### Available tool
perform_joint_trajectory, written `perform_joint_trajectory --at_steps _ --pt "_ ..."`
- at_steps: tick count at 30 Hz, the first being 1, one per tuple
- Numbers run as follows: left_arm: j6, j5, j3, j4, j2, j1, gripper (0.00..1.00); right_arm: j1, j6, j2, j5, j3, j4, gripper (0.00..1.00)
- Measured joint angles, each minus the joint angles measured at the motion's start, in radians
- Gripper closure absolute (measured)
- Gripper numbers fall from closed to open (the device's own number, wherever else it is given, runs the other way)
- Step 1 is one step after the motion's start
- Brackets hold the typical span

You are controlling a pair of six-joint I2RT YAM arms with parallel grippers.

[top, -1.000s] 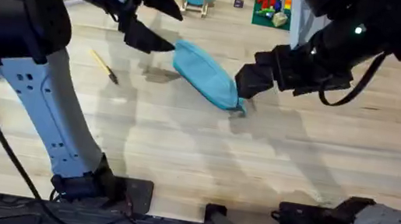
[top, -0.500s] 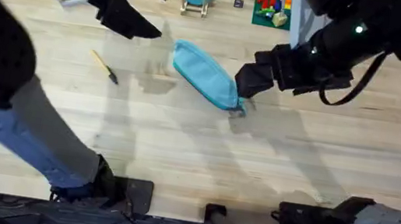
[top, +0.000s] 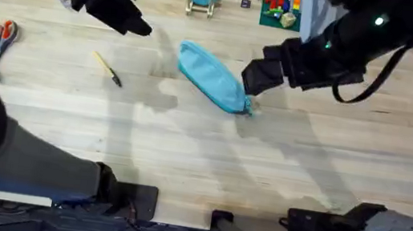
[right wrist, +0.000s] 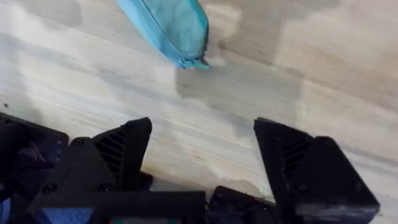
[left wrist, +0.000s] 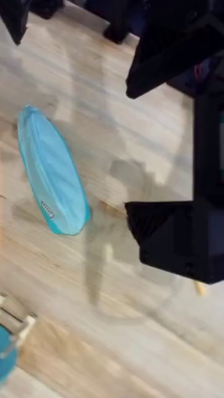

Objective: Unzip the bag, pick up the pens from the table one at a time and place them inside, then zip the bag closed.

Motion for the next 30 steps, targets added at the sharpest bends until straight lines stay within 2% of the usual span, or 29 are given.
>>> perform_joint_trajectory --at_steps 4,8,19,30 --pt "-0.102 -0.018 0.000 0.003 -0.045 0.000 0.001 0.000 -0.012 0.000 0.000 0.034 0.000 0.005" --pt "-0.162 -0.029 -0.003 0.003 -0.086 0.000 0.001 0.000 -0.015 0.000 0.000 0.043 -0.001 0.005" --pt "-0.202 -0.030 -0.160 0.004 -0.213 0.000 0.001 0.000 -0.038 0.000 -0.031 0.078 -0.023 0.005" --pt "-0.272 -0.049 -0.164 0.033 -0.260 0.000 0.004 0.000 -0.071 0.000 -0.061 0.081 -0.024 0.005"
